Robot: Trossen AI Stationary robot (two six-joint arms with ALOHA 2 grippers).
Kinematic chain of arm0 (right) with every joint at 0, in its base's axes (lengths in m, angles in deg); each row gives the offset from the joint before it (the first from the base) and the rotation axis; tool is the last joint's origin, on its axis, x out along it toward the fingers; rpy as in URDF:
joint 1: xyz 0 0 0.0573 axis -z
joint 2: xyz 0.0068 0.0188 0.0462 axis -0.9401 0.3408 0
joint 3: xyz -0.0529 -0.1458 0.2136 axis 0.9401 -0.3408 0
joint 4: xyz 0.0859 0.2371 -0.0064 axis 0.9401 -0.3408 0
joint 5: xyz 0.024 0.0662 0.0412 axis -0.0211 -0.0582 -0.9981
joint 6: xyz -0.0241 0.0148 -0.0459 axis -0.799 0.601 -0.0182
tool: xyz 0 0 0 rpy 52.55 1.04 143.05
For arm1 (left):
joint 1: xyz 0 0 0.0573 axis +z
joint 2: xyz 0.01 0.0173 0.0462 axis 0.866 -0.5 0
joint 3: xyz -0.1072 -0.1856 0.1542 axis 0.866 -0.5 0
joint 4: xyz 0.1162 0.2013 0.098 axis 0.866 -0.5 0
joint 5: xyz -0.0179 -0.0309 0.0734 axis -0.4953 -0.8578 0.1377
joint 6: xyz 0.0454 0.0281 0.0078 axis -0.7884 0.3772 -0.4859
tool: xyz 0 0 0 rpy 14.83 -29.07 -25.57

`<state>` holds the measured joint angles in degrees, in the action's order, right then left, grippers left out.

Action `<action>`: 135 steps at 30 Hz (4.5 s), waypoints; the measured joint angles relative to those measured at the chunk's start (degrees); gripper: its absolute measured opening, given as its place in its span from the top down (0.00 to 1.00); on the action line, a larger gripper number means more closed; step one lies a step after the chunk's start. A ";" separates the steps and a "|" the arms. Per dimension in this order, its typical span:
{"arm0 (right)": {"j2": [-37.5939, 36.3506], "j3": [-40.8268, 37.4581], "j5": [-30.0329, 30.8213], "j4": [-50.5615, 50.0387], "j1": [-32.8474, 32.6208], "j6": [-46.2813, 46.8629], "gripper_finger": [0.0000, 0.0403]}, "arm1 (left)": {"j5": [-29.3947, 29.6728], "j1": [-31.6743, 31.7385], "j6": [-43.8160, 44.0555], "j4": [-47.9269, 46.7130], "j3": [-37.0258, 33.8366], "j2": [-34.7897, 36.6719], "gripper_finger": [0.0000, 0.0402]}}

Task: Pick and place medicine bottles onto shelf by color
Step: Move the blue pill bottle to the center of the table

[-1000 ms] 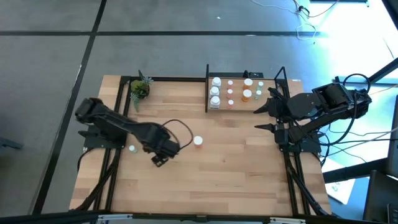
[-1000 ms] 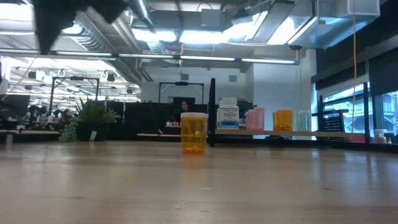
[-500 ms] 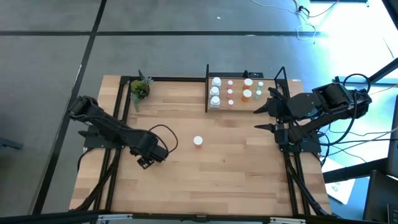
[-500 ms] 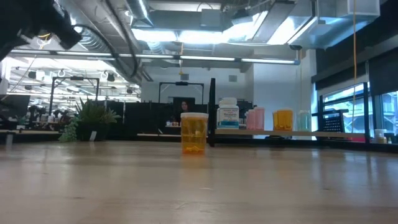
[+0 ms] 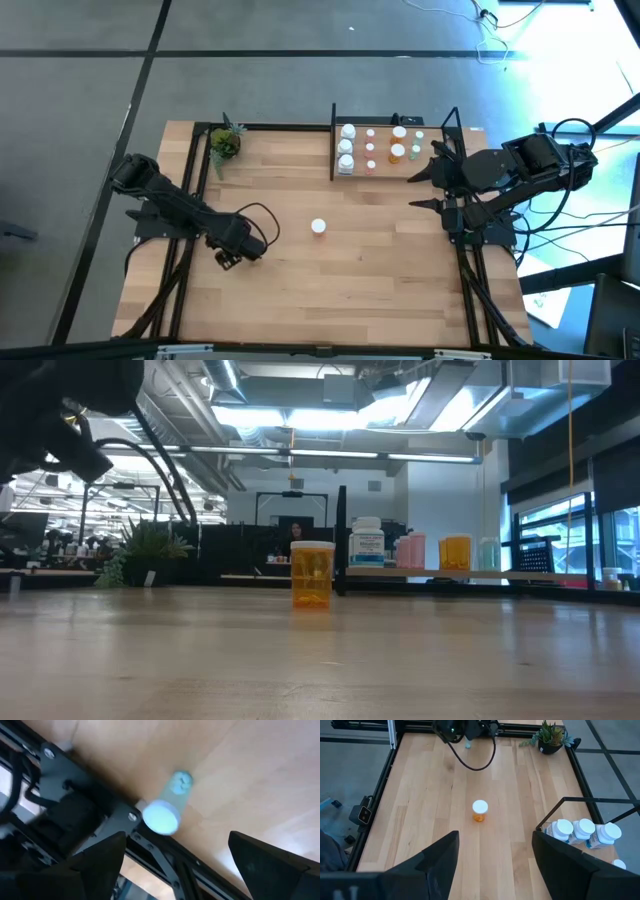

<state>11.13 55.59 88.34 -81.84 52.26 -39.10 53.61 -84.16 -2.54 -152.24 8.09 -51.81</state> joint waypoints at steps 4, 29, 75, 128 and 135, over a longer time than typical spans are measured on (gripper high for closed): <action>0.00 0.00 0.00 0.00 0.00 0.01 0.37 | 2.48 -0.39 -1.13 0.62 -0.75 -0.03 0.14; 0.00 0.00 0.00 0.00 0.00 0.01 0.37 | 3.18 -1.92 0.17 6.00 -6.09 -0.07 0.17; 0.00 0.00 0.00 0.00 0.01 0.01 0.37 | 3.00 -2.56 0.40 11.94 -3.90 -0.07 0.61; 0.00 0.00 0.00 0.00 -0.01 -0.01 0.37 | 5.43 -7.98 3.88 10.52 -1.80 -0.20 0.54; 0.00 0.00 0.00 0.00 -0.01 0.01 0.37 | 5.38 -7.96 3.90 10.81 -1.79 -0.20 0.69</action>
<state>11.13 55.59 88.34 -81.84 52.25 -39.09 58.99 -92.12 1.36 -141.43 6.29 -52.01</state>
